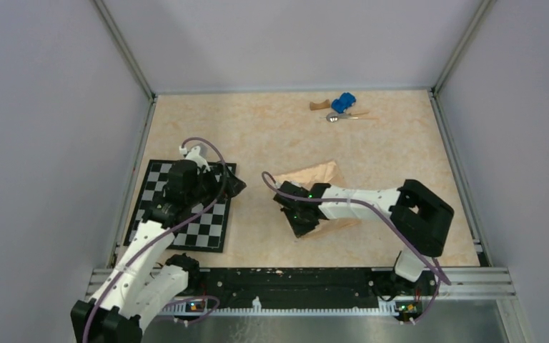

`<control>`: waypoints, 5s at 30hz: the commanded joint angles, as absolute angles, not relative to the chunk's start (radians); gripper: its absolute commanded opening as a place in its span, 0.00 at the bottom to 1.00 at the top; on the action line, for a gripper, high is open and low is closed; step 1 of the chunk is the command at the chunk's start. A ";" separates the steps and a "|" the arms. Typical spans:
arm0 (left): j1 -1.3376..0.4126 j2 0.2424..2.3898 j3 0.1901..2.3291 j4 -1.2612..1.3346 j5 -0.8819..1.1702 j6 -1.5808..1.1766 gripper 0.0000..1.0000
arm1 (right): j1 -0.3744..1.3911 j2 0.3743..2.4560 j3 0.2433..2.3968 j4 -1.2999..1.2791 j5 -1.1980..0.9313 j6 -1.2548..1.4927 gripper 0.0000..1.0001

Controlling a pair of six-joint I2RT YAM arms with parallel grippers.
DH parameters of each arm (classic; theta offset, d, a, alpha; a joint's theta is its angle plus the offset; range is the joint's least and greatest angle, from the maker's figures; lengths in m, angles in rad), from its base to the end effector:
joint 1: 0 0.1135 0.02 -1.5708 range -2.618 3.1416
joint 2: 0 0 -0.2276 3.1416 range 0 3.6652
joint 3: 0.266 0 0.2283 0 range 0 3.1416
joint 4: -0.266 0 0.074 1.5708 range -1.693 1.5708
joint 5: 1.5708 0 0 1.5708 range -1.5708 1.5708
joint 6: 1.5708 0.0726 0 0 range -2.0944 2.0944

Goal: Fold the napkin into a case and place the utensils inside
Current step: Pick up the lower triangle-folded napkin from the center of the board, then fold the lower triangle-folded napkin at the center of the board.

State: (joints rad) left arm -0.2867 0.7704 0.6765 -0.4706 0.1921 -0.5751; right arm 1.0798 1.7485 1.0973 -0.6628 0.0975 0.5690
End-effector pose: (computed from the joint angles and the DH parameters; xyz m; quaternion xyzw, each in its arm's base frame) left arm 0.1921 -0.0711 0.2334 -0.0795 0.8696 -0.2768 0.4010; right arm 0.1519 0.2691 0.1103 -0.2442 0.9600 0.0611 0.1223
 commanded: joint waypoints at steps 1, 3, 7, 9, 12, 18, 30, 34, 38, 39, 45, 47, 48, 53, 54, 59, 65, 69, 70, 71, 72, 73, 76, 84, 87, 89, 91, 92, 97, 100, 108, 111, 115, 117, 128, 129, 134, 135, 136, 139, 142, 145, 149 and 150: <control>-0.284 0.912 0.636 -0.308 0.315 -0.770 0.94 | 1.011 1.566 0.978 -0.458 -0.062 0.586 0.00; -0.294 0.991 0.598 -0.160 0.387 -0.884 0.95 | 0.981 1.520 0.935 -0.424 -0.109 0.590 0.00; -0.366 1.186 0.532 0.140 0.430 -1.096 0.96 | 0.947 1.464 0.881 -0.385 -0.157 0.582 0.00; -0.417 1.290 0.561 0.199 0.387 -1.138 0.97 | 0.937 1.444 0.862 -0.367 -0.178 0.579 0.00; -0.469 1.435 0.599 0.269 0.335 -1.196 0.96 | 0.922 1.409 0.833 -0.337 -0.202 0.578 0.00; -0.491 1.622 0.606 0.349 0.236 -1.297 0.86 | 0.898 1.350 0.806 -0.318 -0.230 0.572 0.00; -0.500 1.716 0.706 0.296 0.054 -1.208 0.50 | 0.868 1.312 0.721 -0.231 -0.291 0.578 0.00; -0.500 1.704 0.749 0.224 0.027 -1.133 0.35 | 0.867 1.312 0.701 -0.197 -0.322 0.574 0.00; -0.500 1.630 0.796 0.057 -0.103 -1.026 0.05 | 0.870 1.307 0.659 -0.104 -0.398 0.589 0.00; -0.500 1.612 0.809 -0.001 -0.129 -1.010 0.00 | 0.875 1.310 0.648 -0.075 -0.421 0.601 0.00; -0.515 1.519 0.909 -0.407 -0.303 -1.060 0.00 | 0.903 1.364 0.542 0.241 -0.561 0.768 0.00; -0.540 1.491 0.953 -0.524 -0.382 -1.106 0.00 | 0.904 1.387 0.492 0.372 -0.606 0.837 0.00; -0.555 1.490 0.982 -0.572 -0.413 -1.122 0.00 | 0.902 1.395 0.475 0.405 -0.609 0.855 0.00; -0.632 1.656 1.250 -0.941 -0.522 -1.292 0.00 | 0.881 1.436 0.387 0.511 -0.621 0.927 0.00; -0.650 1.713 1.315 -1.019 -0.539 -1.333 0.00 | 0.872 1.441 0.361 0.522 -0.624 0.933 0.00; -0.725 1.993 1.641 -1.368 -0.609 -1.542 0.00 | 0.826 1.418 0.310 0.485 -0.617 0.902 0.00; -0.739 2.103 1.740 -1.387 -0.611 -1.555 0.00 | 0.767 1.391 0.303 0.376 -0.586 0.816 0.00; -0.743 2.156 1.795 -1.379 -0.593 -1.538 0.00 | 0.748 1.398 0.302 0.353 -0.574 0.773 0.00; -0.743 2.161 1.798 -1.366 -0.587 -1.532 0.00 | 0.747 1.396 0.296 0.360 -0.565 0.769 0.00; -0.743 2.164 1.795 -1.339 -0.580 -1.514 0.00 | 0.747 1.391 0.291 0.362 -0.555 0.765 0.00; -0.742 2.164 1.793 -1.312 -0.571 -1.491 0.00 | 0.747 1.384 0.284 0.361 -0.543 0.760 0.00; -0.743 2.165 1.794 -1.283 -0.563 -1.468 0.00 | 0.747 1.371 0.279 0.358 -0.532 0.752 0.00; -0.749 2.154 1.789 -1.217 -0.559 -1.427 0.00 | 0.747 1.323 0.263 0.332 -0.487 0.724 0.00; -0.768 2.099 1.742 -1.035 -0.515 -1.296 0.00 | 0.747 1.286 0.245 0.336 -0.459 0.704 0.00; -0.782 2.050 1.708 -1.012 -0.534 -1.282 0.00 | 0.747 1.270 0.240 0.327 -0.459 0.705 0.00; -0.790 1.998 1.654 -0.983 -0.561 -1.287 0.00 | 0.746 1.251 0.240 0.317 -0.470 0.705 0.00; -0.789 1.939 1.580 -0.954 -0.567 -1.289 0.00 | 0.755 1.230 0.242 0.309 -0.478 0.709 0.00; -0.788 1.904 1.548 -0.941 -0.570 -1.292 0.00 | 0.765 1.221 0.248 0.303 -0.476 0.710 0.00; -0.777 1.817 1.491 -0.964 -0.565 -1.293 0.00 | 0.839 1.216 0.278 0.315 -0.481 0.751 0.00; -0.775 1.789 1.493 -1.022 -0.569 -1.303 0.00 | 0.883 1.221 0.281 0.371 -0.486 0.799 0.00; -0.772 1.806 1.539 -1.116 -0.582 -1.364 0.00 | 0.917 1.224 0.266 0.445 -0.498 0.870 0.00; -0.773 1.889 1.621 -1.145 -0.551 -1.380 0.00 | 0.898 1.218 0.247 0.453 -0.502 0.881 0.00; -0.778 2.005 1.739 -1.184 -0.520 -1.382 0.00 | 0.845 1.222 0.203 0.485 -0.532 0.900 0.00; -0.783 2.051 1.783 -1.191 -0.516 -1.376 0.00 | 0.827 1.221 0.185 0.496 -0.539 0.902 0.00; -0.800 2.162 1.865 -1.151 -0.513 -1.326 0.00 | 0.769 1.239 0.164 0.443 -0.517 0.843 0.00; -0.800 2.169 1.865 -1.148 -0.512 -1.321 0.00 | 0.767 1.229 0.172 0.418 -0.508 0.829 0.01; -0.801 2.192 1.861 -1.117 -0.500 -1.282 0.00 | 0.767 1.100 0.233 0.212 -0.423 0.728 0.37; -0.800 2.195 1.859 -1.111 -0.495 -1.278 0.00 | 0.767 1.067 0.238 0.187 -0.398 0.701 0.48; -0.799 2.198 1.859 -1.103 -0.491 -1.271 0.00 | 0.767 1.031 0.244 0.158 -0.367 0.675 0.55; -0.800 2.199 1.853 -1.092 -0.483 -1.265 0.00 | 0.767 0.962 0.262 0.113 -0.260 0.613 0.70; -0.800 2.194 1.842 -1.080 -0.478 -1.255 0.00 | 0.767 0.954 0.282 0.128 -0.234 0.575 0.73; -0.799 2.192 1.835 -1.066 -0.474 -1.247 0.00 | 0.768 1.002 0.298 0.168 -0.212 0.576 0.73; -0.799 2.199 1.835 -1.054 -0.464 -1.244 0.00 | 0.769 1.097 0.327 0.219 -0.190 0.574 0.69; -0.799 2.202 1.833 -1.053 -0.463 -1.245 0.00 | 0.770 1.113 0.328 0.240 -0.188 0.574 0.67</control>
